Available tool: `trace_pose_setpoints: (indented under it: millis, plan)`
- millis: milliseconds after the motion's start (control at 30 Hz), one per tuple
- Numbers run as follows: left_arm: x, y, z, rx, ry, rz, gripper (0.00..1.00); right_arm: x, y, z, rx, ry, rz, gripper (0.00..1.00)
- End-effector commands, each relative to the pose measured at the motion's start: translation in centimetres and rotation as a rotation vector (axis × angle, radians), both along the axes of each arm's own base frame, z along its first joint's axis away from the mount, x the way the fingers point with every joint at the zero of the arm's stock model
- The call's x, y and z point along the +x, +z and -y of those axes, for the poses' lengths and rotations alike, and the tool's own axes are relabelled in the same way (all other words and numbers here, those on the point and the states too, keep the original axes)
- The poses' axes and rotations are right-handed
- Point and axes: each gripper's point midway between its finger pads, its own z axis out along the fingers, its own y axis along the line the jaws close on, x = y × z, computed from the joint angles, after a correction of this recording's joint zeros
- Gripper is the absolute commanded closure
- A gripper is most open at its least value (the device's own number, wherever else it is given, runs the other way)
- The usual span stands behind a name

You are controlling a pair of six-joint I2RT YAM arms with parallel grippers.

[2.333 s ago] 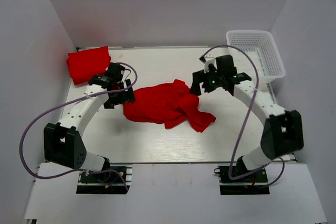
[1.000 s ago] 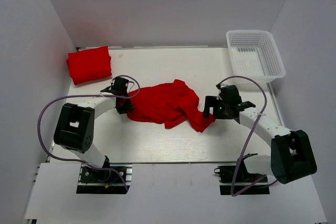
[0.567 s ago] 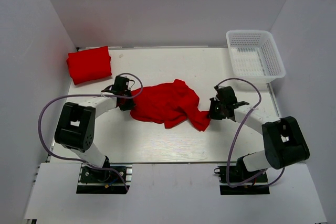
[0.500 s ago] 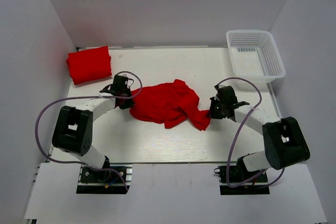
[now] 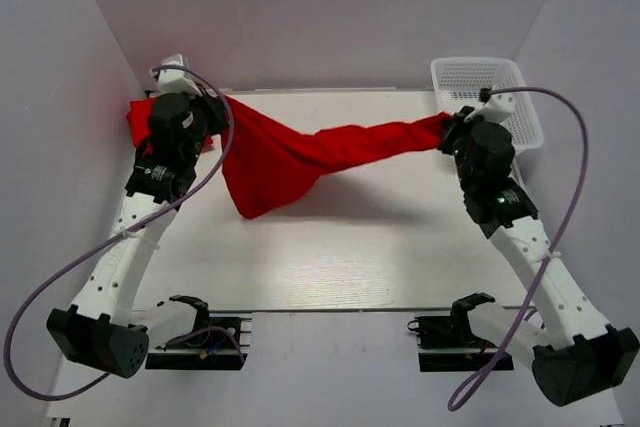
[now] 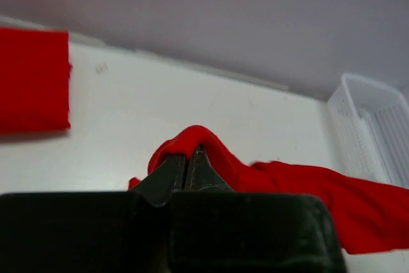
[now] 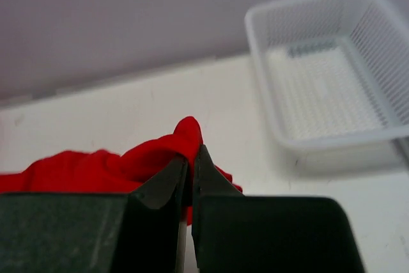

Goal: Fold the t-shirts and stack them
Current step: Flatten out the tshirt

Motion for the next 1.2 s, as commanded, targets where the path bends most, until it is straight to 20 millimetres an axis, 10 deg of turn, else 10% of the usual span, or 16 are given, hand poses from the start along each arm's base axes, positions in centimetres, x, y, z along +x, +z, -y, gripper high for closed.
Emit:
trace_pose_setpoints:
  millis: [0, 233, 633, 800, 933, 1167]
  plan:
    - [-1.2, 6.3, -2.8, 0.037, 0.111, 0.137, 1.00, -0.7, 7.5, 5.2, -0.045, -0.247, 0.182, 1.00]
    - [-5.8, 16.4, -4.8, 0.064, 0.142, 0.381, 1.00, -5.1, 17.9, 9.6, -0.059, -0.423, 0.427, 1.00]
    - [-12.8, 24.3, -2.5, 0.094, -0.087, 0.563, 1.00, -14.6, 26.6, 13.3, -0.058, -0.469, 0.612, 1.00]
    - [-9.0, 20.8, -1.4, 0.072, -0.095, 0.414, 1.00, -12.8, 23.0, 13.1, -0.093, -0.480, 0.471, 1.00]
    - [-4.4, 13.7, -0.3, 0.042, -0.084, 0.216, 1.00, -9.0, 16.8, 11.1, -0.040, -0.440, 0.319, 1.00]
    - [2.3, -5.7, 0.9, 0.067, -0.031, -0.197, 1.00, -0.8, -3.8, 3.9, -0.073, -0.194, -0.174, 1.00]
